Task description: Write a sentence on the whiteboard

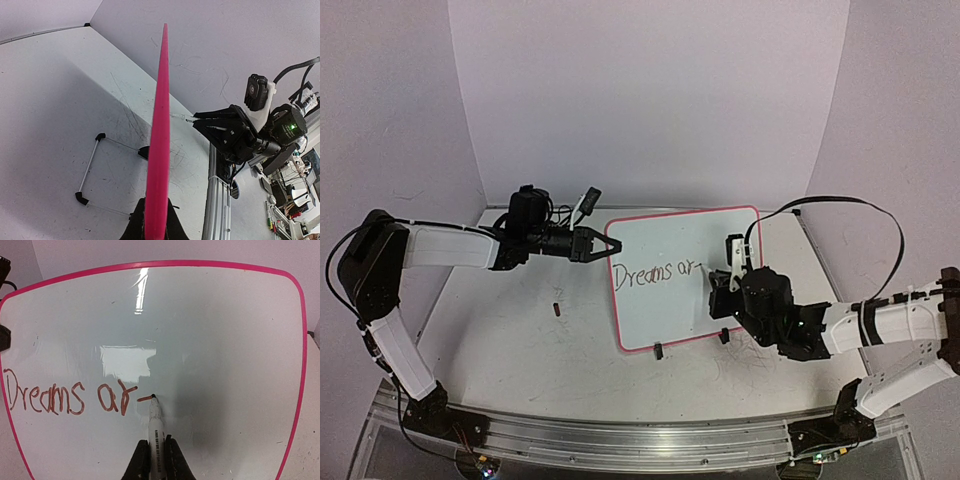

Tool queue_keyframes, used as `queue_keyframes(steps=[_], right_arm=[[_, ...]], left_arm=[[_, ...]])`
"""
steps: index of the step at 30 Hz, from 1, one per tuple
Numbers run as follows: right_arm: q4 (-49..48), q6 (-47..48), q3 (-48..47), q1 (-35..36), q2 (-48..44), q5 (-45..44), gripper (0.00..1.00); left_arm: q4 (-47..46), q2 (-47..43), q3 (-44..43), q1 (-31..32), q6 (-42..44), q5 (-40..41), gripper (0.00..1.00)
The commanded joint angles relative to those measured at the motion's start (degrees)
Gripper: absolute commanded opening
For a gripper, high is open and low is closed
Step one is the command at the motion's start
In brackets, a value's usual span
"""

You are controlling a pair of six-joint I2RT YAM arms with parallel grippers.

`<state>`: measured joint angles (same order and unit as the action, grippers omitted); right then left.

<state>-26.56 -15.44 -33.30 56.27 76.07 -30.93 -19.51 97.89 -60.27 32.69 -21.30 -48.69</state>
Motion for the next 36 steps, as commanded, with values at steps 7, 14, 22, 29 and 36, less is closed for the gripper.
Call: queue_keyframes(steps=[7,14,22,29,36], right_arm=[[-3.2,2.1,-2.5,-0.8,0.7,-0.8,0.0],[-3.4,2.7,-2.6,-0.8,1.4,1.4,0.0],[-1.4,1.2,-1.7,-0.8,0.7,2.8,0.0],[0.4,-0.6,-0.1,-0.6,-0.3,3.4,0.0],[0.7,-1.6,0.8,-0.6,-0.4,3.7,0.0]], left_arm=[[1.6,-2.1,-0.2,-0.1,0.7,2.3,0.0],[1.6,-2.2,-0.2,-0.1,0.8,2.3,0.0],[1.6,-2.2,-0.2,-0.1,0.8,2.3,0.0],[1.6,-2.3,-0.2,-0.1,0.8,2.4,0.0],[1.6,-2.2,-0.2,-0.1,0.8,2.3,0.0]])
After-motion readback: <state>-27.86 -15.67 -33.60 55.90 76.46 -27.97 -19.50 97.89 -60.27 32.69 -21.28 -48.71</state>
